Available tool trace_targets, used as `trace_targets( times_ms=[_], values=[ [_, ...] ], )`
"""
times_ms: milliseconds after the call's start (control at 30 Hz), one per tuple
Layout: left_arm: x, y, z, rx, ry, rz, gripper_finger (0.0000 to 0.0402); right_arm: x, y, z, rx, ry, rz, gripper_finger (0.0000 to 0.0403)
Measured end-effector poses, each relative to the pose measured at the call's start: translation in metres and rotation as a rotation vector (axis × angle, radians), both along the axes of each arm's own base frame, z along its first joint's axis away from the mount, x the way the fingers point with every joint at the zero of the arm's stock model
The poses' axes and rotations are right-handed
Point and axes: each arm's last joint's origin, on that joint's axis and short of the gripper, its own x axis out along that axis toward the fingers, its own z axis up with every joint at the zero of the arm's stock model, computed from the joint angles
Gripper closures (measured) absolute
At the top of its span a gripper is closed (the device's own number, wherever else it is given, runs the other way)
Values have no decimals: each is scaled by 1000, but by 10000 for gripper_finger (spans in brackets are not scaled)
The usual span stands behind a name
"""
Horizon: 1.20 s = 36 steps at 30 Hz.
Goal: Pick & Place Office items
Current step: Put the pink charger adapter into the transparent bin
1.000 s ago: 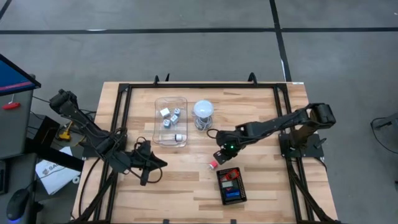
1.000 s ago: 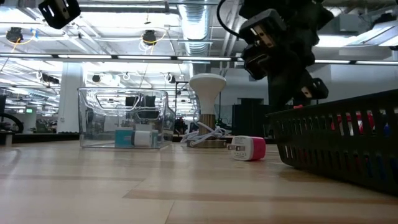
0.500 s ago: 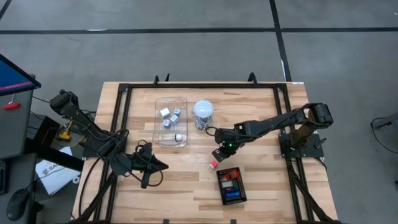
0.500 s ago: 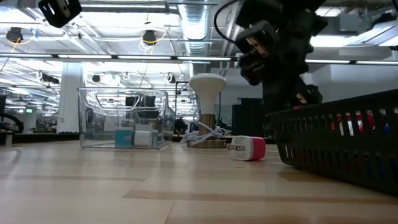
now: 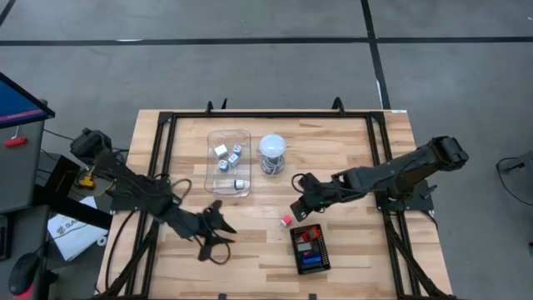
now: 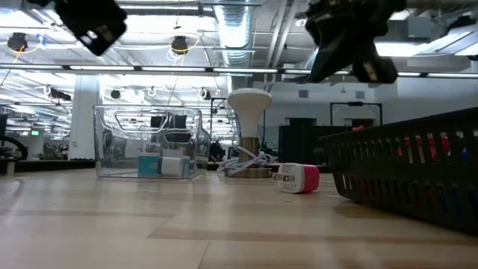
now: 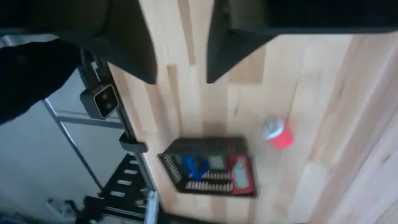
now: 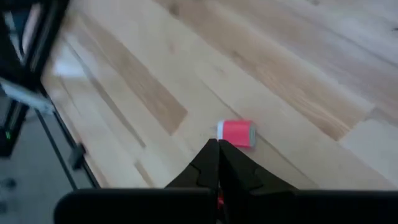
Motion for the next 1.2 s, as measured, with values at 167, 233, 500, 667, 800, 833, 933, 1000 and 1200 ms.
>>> trace_targets(
  times_ms=[167, 233, 500, 667, 800, 833, 933, 1000, 1200],
  values=[
    [33, -10, -29, 109, -80, -36, 192, -11, 12, 12, 1, -54, -84, 403],
    [46, -13, -41, 128, -117, -22, 168, -15, 16, 15, 0, -66, -109, 403],
    [93, -22, -81, 256, -119, 121, 141, -29, 30, 20, -15, -81, -157, 403],
    [116, -11, -99, 279, -88, 187, 156, -32, 32, 23, -21, -94, -156, 403],
    [134, 5, -109, 240, -86, 235, 167, -35, 34, 24, -23, -95, -145, 403],
    [139, 9, -112, 228, -83, 233, 168, -35, 35, 25, -20, -98, -142, 403],
    [149, 15, -118, 203, -75, 214, 168, -37, 38, 24, -18, -93, -134, 403],
    [153, 18, -121, 201, -69, 216, 163, -38, 40, 24, -15, -93, -131, 403],
    [158, 26, -120, 195, -75, 237, 141, -41, 45, 24, 0, -92, -125, 403]
  ],
)
